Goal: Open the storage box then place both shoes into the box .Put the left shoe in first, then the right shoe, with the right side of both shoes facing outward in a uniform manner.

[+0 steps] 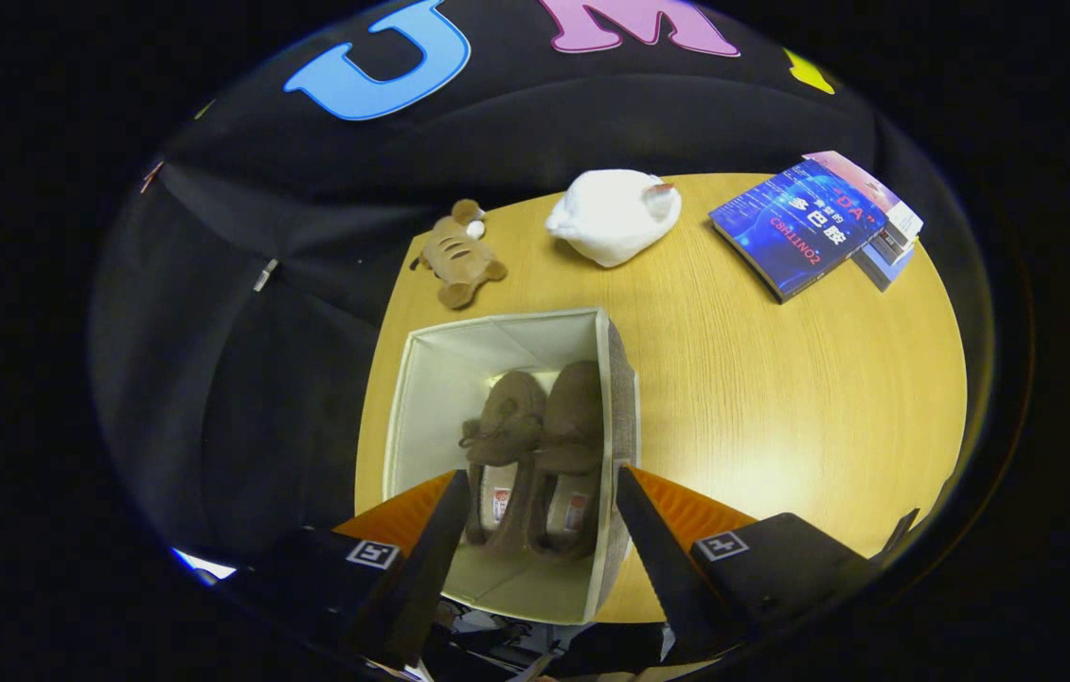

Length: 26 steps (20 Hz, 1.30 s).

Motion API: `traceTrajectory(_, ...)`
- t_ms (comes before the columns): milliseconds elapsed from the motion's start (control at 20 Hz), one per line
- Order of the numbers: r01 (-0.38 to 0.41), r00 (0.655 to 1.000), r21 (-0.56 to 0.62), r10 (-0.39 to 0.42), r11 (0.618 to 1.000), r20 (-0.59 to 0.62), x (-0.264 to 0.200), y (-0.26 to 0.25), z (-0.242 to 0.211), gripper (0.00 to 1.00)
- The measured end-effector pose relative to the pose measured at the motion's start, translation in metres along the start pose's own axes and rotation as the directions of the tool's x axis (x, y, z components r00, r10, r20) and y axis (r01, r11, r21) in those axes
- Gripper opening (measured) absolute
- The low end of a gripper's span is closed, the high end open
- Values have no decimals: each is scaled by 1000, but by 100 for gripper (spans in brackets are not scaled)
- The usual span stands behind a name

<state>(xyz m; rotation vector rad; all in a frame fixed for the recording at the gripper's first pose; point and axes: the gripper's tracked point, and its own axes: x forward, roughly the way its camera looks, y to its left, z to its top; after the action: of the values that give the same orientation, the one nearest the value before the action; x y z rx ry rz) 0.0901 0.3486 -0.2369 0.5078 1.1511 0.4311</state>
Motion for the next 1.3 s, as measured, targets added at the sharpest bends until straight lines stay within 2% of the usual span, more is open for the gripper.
traceTrajectory(250, -3, 981, -102, 23, 995, 191, -50, -13, 32, 98)
traceTrajectory(350, 29, 959, -137, 11, 990, 283, -78, -28, 49, 98)
traceTrajectory(500, 82, 906, -155, -9, 984, 423, -116, -62, 76, 98)
traceTrajectory(850, 237, 724, -184, -47, 954, 688, -213, -128, 113, 98)
traceTrajectory(1050, 343, 612, -204, -53, 917, 789, -258, -153, 119, 98)
traceTrajectory(1300, 485, 480, -193, -75, 853, 874, -302, -173, 112, 98)
